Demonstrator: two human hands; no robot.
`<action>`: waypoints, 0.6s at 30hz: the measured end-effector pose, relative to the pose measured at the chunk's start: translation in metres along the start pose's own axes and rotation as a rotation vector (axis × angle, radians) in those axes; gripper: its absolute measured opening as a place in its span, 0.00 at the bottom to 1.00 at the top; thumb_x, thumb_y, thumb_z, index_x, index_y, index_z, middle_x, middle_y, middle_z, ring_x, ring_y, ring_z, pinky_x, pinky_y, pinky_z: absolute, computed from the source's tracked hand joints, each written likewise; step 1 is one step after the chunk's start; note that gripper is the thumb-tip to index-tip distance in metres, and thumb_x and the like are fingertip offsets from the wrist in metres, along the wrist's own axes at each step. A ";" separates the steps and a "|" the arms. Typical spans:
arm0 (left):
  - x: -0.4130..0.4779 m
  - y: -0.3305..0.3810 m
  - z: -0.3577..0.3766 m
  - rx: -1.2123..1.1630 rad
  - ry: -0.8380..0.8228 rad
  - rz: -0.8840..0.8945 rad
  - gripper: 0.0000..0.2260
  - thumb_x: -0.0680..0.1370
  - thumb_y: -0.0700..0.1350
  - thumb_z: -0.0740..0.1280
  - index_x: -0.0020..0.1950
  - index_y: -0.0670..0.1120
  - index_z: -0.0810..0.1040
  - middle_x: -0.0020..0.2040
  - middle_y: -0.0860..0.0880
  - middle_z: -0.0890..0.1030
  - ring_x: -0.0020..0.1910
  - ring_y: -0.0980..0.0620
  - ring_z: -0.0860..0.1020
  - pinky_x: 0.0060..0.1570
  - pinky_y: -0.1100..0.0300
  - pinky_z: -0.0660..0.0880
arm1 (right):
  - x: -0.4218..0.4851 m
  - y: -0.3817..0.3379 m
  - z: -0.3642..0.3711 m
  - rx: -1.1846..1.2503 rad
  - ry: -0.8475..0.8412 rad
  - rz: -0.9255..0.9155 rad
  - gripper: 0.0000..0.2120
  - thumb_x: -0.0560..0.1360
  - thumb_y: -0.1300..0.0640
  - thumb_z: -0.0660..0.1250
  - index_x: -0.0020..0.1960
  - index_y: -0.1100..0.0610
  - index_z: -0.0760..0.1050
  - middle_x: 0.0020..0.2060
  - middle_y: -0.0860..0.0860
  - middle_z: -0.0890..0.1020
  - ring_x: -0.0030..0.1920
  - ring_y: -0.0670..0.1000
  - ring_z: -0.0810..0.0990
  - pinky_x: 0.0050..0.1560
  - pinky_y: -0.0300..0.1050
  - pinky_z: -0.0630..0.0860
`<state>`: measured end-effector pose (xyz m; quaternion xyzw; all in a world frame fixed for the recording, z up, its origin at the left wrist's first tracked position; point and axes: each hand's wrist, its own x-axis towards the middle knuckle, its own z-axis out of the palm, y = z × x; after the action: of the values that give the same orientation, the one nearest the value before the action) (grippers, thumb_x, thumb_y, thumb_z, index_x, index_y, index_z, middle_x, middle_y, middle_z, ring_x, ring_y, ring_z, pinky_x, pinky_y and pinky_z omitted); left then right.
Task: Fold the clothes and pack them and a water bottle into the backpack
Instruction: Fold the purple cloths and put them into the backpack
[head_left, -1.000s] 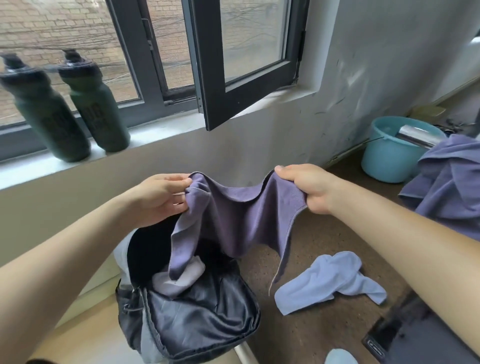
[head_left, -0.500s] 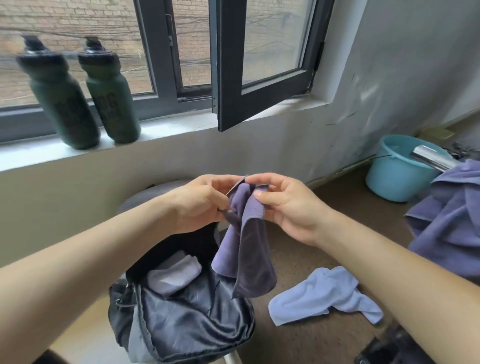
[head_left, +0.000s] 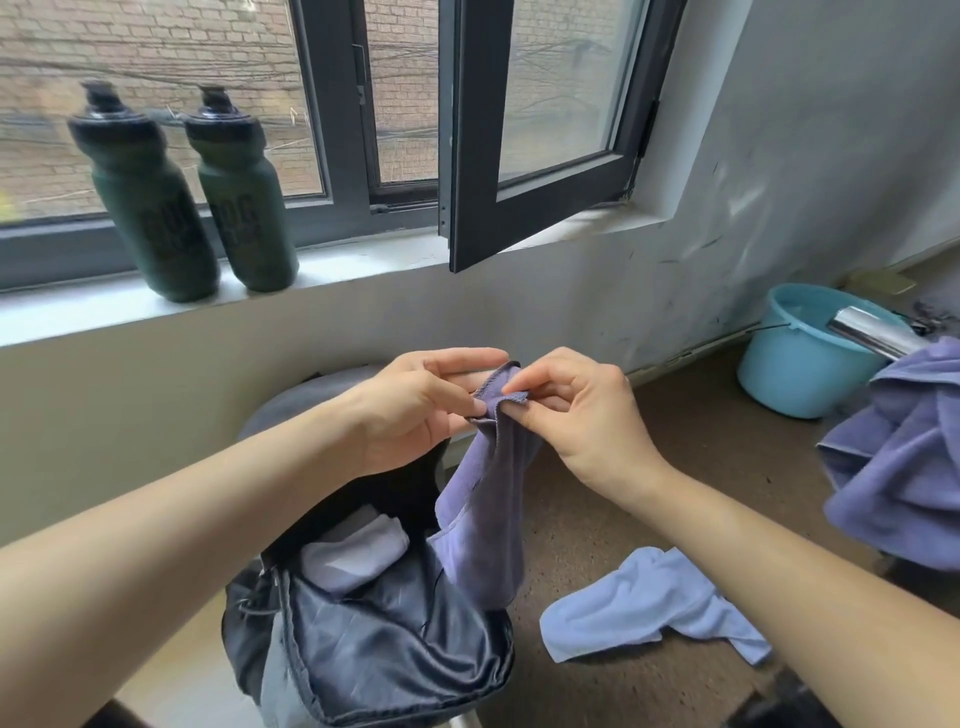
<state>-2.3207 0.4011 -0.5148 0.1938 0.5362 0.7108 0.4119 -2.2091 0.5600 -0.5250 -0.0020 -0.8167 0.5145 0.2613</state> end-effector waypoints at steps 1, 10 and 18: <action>-0.001 0.001 0.000 0.006 -0.007 -0.002 0.27 0.74 0.19 0.58 0.67 0.39 0.78 0.60 0.36 0.84 0.56 0.44 0.85 0.53 0.58 0.82 | 0.001 0.001 -0.001 -0.030 0.006 -0.016 0.09 0.71 0.66 0.78 0.44 0.54 0.84 0.43 0.49 0.82 0.45 0.48 0.86 0.49 0.36 0.80; -0.001 0.006 0.002 0.168 0.070 0.133 0.26 0.72 0.17 0.61 0.59 0.42 0.81 0.56 0.42 0.87 0.52 0.49 0.86 0.45 0.60 0.82 | 0.005 -0.013 -0.013 -0.304 -0.226 -0.017 0.05 0.72 0.58 0.78 0.43 0.49 0.85 0.67 0.44 0.77 0.70 0.41 0.71 0.69 0.35 0.66; -0.004 0.003 -0.006 0.352 0.044 0.115 0.22 0.67 0.31 0.75 0.59 0.46 0.83 0.52 0.45 0.85 0.48 0.50 0.83 0.52 0.54 0.79 | 0.006 -0.007 -0.018 -0.025 -0.254 0.146 0.02 0.74 0.65 0.75 0.45 0.60 0.84 0.41 0.60 0.85 0.41 0.49 0.80 0.47 0.45 0.77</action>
<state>-2.3233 0.3940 -0.5129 0.2776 0.6493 0.6324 0.3184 -2.2046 0.5736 -0.5102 0.0006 -0.8472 0.5180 0.1179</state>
